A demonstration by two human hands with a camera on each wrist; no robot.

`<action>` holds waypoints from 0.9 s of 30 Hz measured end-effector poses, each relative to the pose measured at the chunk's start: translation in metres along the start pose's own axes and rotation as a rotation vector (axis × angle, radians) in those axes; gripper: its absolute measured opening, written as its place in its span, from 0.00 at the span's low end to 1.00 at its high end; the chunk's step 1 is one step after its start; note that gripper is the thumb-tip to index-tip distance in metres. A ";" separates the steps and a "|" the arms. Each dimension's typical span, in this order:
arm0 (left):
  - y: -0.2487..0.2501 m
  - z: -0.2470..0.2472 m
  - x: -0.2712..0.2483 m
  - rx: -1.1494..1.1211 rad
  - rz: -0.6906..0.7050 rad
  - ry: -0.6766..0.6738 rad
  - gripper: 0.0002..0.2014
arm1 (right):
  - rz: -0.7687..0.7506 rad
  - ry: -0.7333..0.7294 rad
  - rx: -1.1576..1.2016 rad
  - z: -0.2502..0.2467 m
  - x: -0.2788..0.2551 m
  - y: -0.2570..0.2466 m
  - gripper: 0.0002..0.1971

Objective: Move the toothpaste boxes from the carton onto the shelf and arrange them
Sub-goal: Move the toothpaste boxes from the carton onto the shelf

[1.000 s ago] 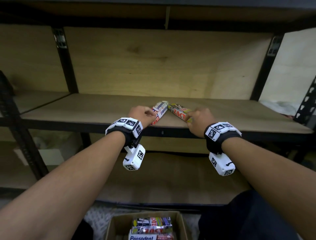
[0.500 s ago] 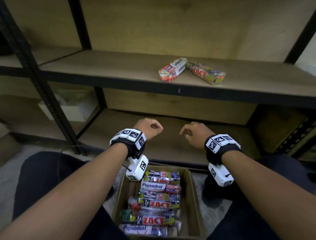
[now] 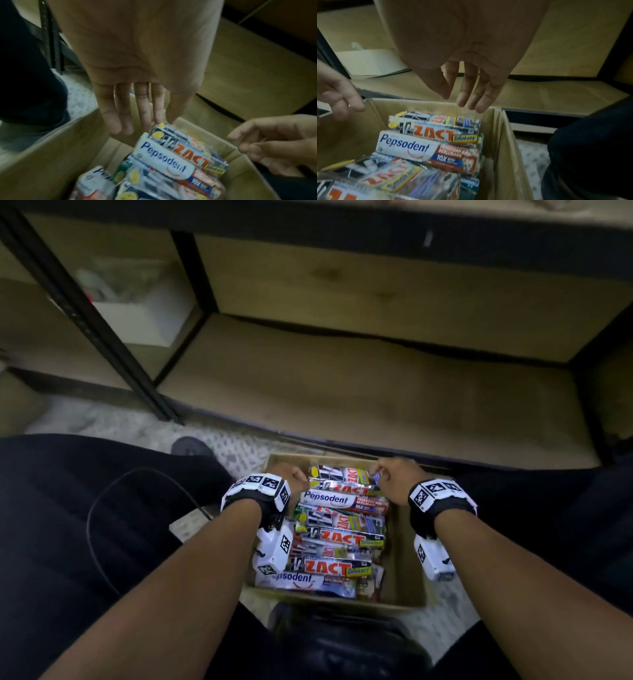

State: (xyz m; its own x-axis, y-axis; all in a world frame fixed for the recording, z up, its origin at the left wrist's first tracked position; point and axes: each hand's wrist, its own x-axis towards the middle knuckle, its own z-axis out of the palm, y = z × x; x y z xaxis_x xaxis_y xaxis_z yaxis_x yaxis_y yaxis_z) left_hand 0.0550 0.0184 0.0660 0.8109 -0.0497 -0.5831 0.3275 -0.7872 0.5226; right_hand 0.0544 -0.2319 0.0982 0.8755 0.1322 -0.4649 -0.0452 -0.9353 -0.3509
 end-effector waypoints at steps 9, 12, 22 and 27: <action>-0.063 0.041 0.046 0.213 -0.122 -0.167 0.12 | -0.054 0.032 -0.003 0.053 0.019 0.008 0.30; -0.049 0.048 0.046 0.144 -0.070 -0.102 0.26 | 0.006 0.014 -0.033 0.068 0.023 0.009 0.38; -0.055 0.072 0.054 -0.148 -0.041 -0.046 0.33 | 0.031 0.141 -0.126 0.085 0.039 0.020 0.24; -0.057 0.071 0.060 -0.146 -0.044 0.042 0.24 | 0.048 0.114 -0.059 0.086 0.045 0.026 0.27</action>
State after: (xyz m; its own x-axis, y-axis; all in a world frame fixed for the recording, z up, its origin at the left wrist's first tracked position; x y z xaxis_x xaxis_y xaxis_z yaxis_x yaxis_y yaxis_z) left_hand 0.0506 0.0164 -0.0434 0.8129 0.0111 -0.5823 0.4276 -0.6901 0.5838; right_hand 0.0506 -0.2220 -0.0019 0.9221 0.0519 -0.3835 -0.0628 -0.9578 -0.2805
